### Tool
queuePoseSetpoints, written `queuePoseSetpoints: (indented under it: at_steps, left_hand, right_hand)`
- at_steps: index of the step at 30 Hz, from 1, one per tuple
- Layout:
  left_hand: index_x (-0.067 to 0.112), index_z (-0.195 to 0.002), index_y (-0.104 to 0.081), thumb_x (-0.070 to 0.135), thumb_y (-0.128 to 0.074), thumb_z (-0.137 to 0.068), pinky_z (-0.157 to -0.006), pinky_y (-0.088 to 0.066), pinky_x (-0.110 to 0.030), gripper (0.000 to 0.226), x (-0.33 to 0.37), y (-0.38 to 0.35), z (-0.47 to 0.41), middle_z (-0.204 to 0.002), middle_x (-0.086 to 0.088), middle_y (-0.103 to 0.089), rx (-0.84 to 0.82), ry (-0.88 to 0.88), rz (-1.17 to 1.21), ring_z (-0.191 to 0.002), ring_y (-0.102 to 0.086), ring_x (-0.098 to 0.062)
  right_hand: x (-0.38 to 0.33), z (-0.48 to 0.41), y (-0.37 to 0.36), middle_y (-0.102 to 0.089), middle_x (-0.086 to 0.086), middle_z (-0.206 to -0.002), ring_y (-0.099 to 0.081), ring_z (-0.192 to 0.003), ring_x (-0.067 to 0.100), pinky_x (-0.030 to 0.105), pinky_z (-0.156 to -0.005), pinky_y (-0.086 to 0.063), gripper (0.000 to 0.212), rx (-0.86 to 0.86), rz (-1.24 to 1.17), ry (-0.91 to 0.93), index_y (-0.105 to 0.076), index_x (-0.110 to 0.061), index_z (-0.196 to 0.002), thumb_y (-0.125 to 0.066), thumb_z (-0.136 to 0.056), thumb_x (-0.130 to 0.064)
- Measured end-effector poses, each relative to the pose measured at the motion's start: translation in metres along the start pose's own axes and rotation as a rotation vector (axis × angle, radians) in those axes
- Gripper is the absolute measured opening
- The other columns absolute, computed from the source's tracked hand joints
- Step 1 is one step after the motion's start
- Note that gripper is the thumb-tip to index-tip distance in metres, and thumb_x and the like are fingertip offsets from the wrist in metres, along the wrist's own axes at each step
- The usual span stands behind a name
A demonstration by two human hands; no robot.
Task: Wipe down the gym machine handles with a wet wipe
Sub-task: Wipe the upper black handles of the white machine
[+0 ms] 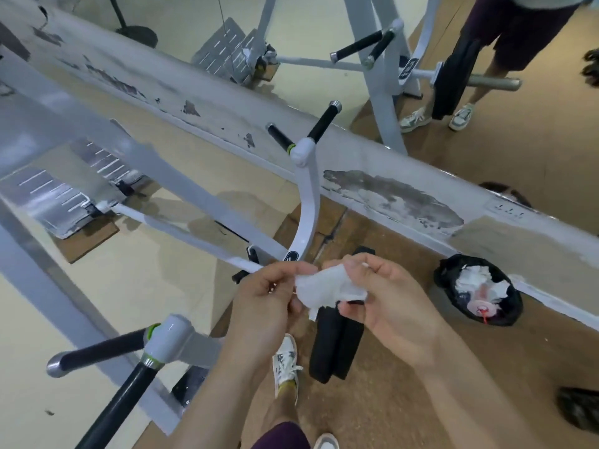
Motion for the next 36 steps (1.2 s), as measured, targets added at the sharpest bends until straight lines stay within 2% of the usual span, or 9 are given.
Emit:
queuePoseSetpoints:
  at_steps: [6,9,13,17,22,26,29,32,36]
  left_hand:
    - [0.031,-0.080,-0.070,0.050,-0.066,-0.079,-0.061,-0.043,-0.019,0.019,0.040,-0.024,-0.085,-0.077,0.009,-0.061,-0.179,-0.103,-0.358,-0.069,-0.056,-0.007]
    - [0.026,-0.074,-0.071,0.046,-0.074,-0.076,-0.071,-0.050,-0.027,0.020,0.041,-0.041,-0.124,-0.083,0.009,-0.061,-0.103,-0.168,-0.495,-0.079,-0.058,-0.004]
    - [0.019,-0.090,-0.074,0.029,-0.064,-0.090,-0.069,-0.050,-0.037,0.014,0.030,-0.064,-0.167,-0.084,-0.010,-0.072,-0.103,0.002,-0.014,-0.075,-0.066,-0.023]
    - [0.010,-0.093,-0.072,0.024,-0.059,-0.092,-0.083,-0.047,-0.063,0.019,0.022,-0.081,-0.209,-0.096,-0.030,-0.067,-0.048,0.098,0.257,-0.082,-0.060,-0.044]
    - [0.020,-0.093,-0.065,0.006,-0.050,-0.096,-0.044,-0.043,-0.020,0.021,0.020,-0.083,-0.265,-0.062,-0.006,-0.058,-0.013,0.097,0.429,-0.049,-0.051,-0.013]
    - [0.020,-0.088,-0.077,0.006,-0.058,-0.088,-0.062,-0.054,-0.022,0.023,0.022,-0.073,-0.312,-0.070,-0.005,-0.069,-0.165,0.032,0.274,-0.063,-0.065,-0.017]
    - [0.034,-0.089,-0.076,0.029,-0.075,-0.072,-0.071,-0.053,-0.015,0.018,0.024,-0.069,-0.338,-0.083,0.011,-0.075,-0.248,-0.014,-0.028,-0.080,-0.070,-0.006]
    - [0.051,-0.068,-0.069,0.043,-0.080,-0.064,-0.060,-0.042,-0.005,0.014,0.031,-0.062,-0.363,-0.068,0.027,-0.066,-0.127,-0.152,-0.247,-0.065,-0.060,0.010]
    - [0.036,-0.089,-0.067,0.039,-0.061,-0.084,-0.075,-0.041,-0.012,0.009,0.036,-0.058,-0.397,-0.092,0.019,-0.060,0.032,-0.589,-0.621,-0.086,-0.056,0.000]
  right_hand:
    - [-0.038,-0.081,0.008,-0.065,0.009,-0.070,-0.064,-0.063,0.018,0.024,-0.053,-0.053,0.017,0.229,-0.100,0.080,-0.060,-0.004,-0.078,-0.067,-0.080,-0.020]
    - [-0.059,-0.112,0.017,-0.065,0.009,-0.067,-0.064,-0.060,0.019,0.028,-0.054,-0.055,0.018,0.313,-0.030,0.131,-0.062,-0.007,-0.073,-0.069,-0.077,-0.023]
    - [-0.071,-0.159,0.040,-0.059,0.010,-0.058,-0.055,-0.046,0.015,0.031,-0.051,-0.047,0.023,0.416,0.085,0.090,-0.059,-0.009,-0.071,-0.074,-0.077,-0.026]
    - [-0.071,-0.204,0.055,-0.070,0.014,-0.080,-0.066,-0.060,0.022,0.027,-0.044,-0.051,0.018,0.349,-0.119,-0.044,-0.056,-0.011,-0.081,-0.072,-0.079,-0.020]
    - [-0.068,-0.248,0.062,-0.069,0.010,-0.072,-0.052,-0.039,0.012,0.013,-0.028,-0.028,0.019,0.244,-0.402,-0.067,-0.051,-0.012,-0.094,-0.063,-0.083,-0.021]
    - [-0.073,-0.297,0.064,-0.068,0.015,-0.077,-0.057,-0.050,0.018,0.014,-0.033,-0.036,0.022,0.224,-0.561,-0.083,-0.070,-0.009,-0.076,-0.068,-0.070,-0.030]
    - [-0.086,-0.334,0.057,-0.065,0.023,-0.100,-0.069,-0.093,0.039,0.037,-0.070,-0.059,0.041,0.112,-0.657,-0.051,-0.072,0.001,-0.082,-0.082,-0.060,-0.032]
    - [-0.098,-0.357,0.057,-0.068,0.011,-0.069,-0.071,-0.065,0.021,0.029,-0.052,-0.057,0.019,0.074,-0.632,0.057,-0.072,-0.001,-0.067,-0.063,-0.073,-0.017]
    - [-0.099,-0.387,0.057,-0.062,0.008,-0.071,-0.059,-0.064,0.016,0.022,-0.061,-0.053,0.008,0.129,-0.495,0.177,-0.061,-0.001,-0.083,-0.058,-0.075,-0.002]
Point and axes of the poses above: each hand's wrist, its own z-axis away from the middle knuckle, its own y-axis out of the back of the hand, x = y × z, the point moved 3 cm from there along -z, towards the middle knuckle
